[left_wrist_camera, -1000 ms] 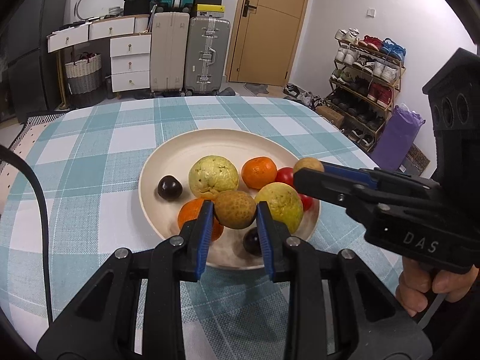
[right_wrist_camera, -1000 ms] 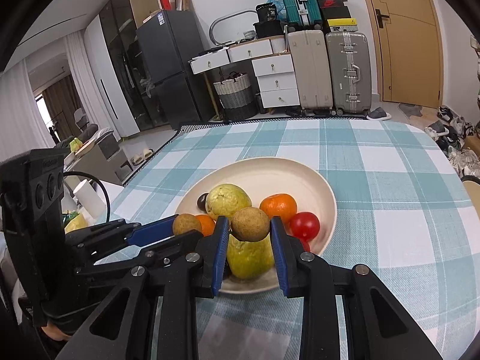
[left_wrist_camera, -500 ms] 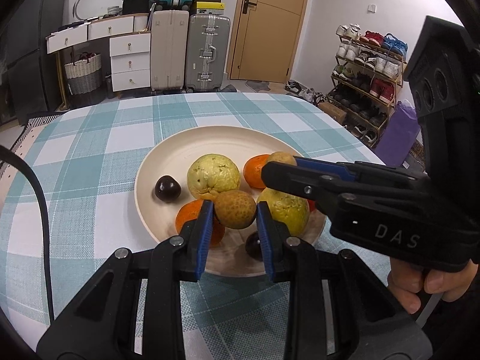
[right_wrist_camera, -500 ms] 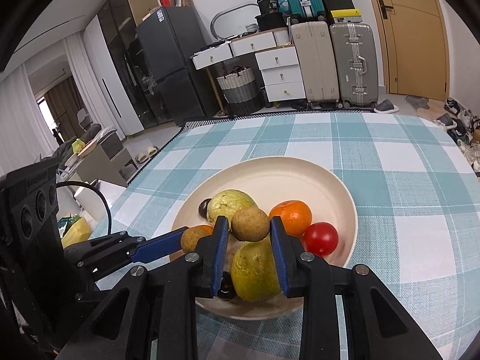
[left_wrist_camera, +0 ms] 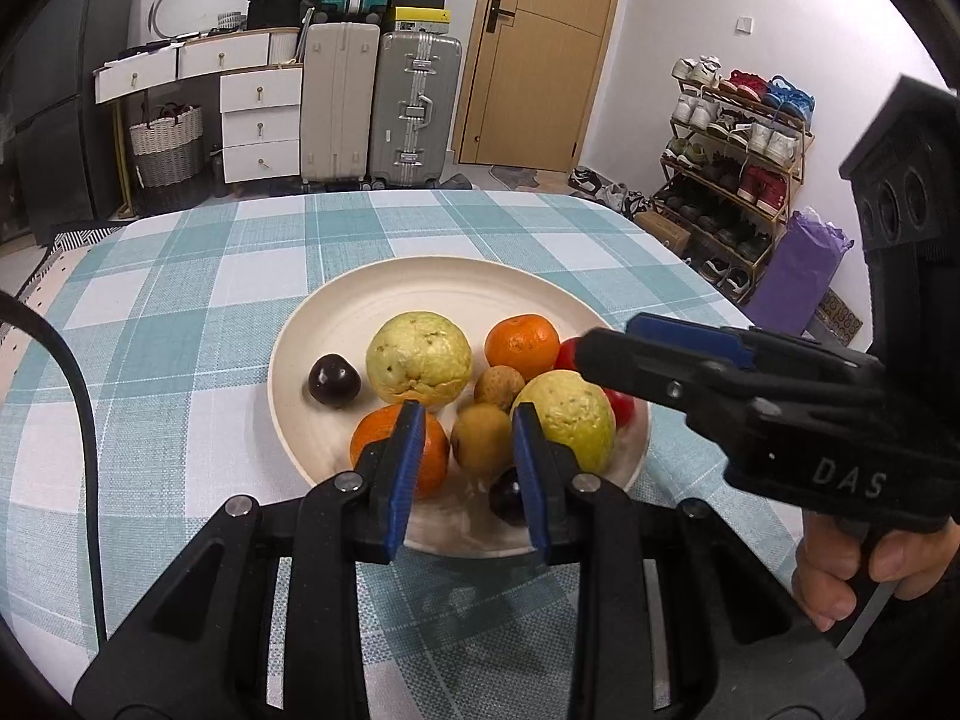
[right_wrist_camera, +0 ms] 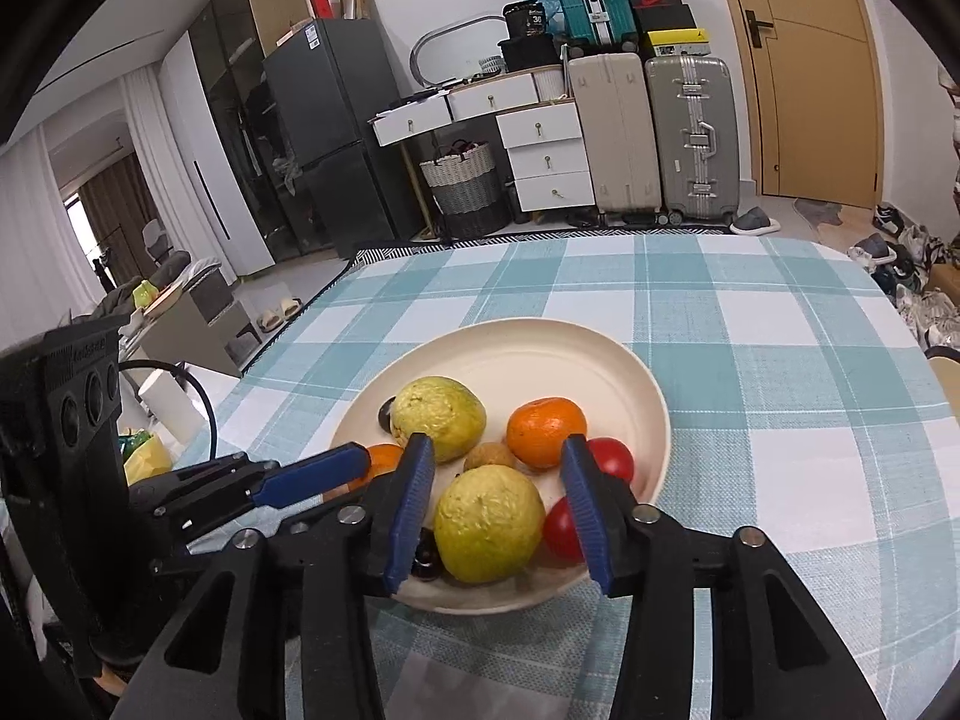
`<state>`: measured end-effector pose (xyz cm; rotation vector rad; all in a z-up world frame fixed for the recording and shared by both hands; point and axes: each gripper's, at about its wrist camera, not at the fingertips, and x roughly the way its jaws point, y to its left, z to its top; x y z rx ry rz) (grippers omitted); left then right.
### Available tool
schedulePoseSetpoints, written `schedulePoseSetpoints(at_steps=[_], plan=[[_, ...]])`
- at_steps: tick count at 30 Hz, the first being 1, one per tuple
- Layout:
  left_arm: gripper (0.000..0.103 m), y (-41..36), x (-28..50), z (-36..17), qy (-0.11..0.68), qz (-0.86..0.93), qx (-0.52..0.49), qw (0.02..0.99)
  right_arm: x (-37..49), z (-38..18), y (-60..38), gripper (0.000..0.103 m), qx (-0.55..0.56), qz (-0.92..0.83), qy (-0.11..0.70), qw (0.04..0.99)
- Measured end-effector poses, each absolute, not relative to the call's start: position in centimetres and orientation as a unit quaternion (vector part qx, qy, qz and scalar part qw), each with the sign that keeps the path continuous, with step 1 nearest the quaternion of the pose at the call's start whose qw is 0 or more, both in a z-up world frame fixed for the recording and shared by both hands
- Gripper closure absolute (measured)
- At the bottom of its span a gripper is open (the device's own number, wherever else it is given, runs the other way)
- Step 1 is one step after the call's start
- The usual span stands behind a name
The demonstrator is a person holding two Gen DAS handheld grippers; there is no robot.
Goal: Organize fruits
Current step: 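Lower the brown fruits onto the plate and open both grippers, then withdraw both grippers back from the plate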
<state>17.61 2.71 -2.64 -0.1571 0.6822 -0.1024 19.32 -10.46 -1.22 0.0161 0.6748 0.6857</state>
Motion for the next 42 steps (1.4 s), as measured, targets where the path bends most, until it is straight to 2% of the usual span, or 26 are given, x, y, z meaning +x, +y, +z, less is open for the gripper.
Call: schedulePoseSetpoints(at_steps=[3, 5, 7, 9, 12, 13, 16, 18, 42], plan=[[0.077, 2.8, 17.6, -2.6, 0.337, -0.047, -0.079, 0.937, 19.0, -1.3, -10.8, 0.051, -0.001, 0.324, 0.322, 0.89], [0.074, 3.0, 17.4, -2.4, 0.337, -0.045, -0.079, 0.937, 18.6, -1.3, -11.2, 0.043, -0.007, 0.319, 0.32, 0.892], [0.063, 3.3, 17.0, -2.2, 0.335, -0.043, -0.081, 0.938, 18.1, -1.2, -11.8, 0.024, -0.009, 0.315, 0.313, 0.896], [0.038, 3.4, 16.3, -1.9, 0.329, -0.033, -0.081, 0.94, 17.5, -1.2, -12.4, 0.014, -0.009, 0.309, 0.305, 0.901], [0.019, 3.5, 15.1, -1.0, 0.311, -0.023, -0.074, 0.947, 17.0, -1.2, -13.1, 0.007, -0.013, 0.303, 0.302, 0.904], [0.019, 3.5, 14.8, -0.7, 0.307, -0.02, -0.071, 0.949, 16.9, -1.2, -13.3, 0.002, -0.014, 0.302, 0.302, 0.904], [0.014, 3.4, 13.6, 0.0, 0.296, -0.017, -0.065, 0.953, 16.2, -1.2, -13.8, 0.0, -0.012, 0.308, 0.294, 0.905], [0.0, 3.3, 12.7, 0.4, 0.286, -0.012, -0.062, 0.956, 15.8, -1.2, -14.0, 0.0, -0.011, 0.315, 0.291, 0.903], [0.001, 2.7, 8.1, 0.1, 0.243, 0.014, -0.044, 0.969, 12.7, -1.8, -15.3, 0.0, -0.011, 0.339, 0.227, 0.913]])
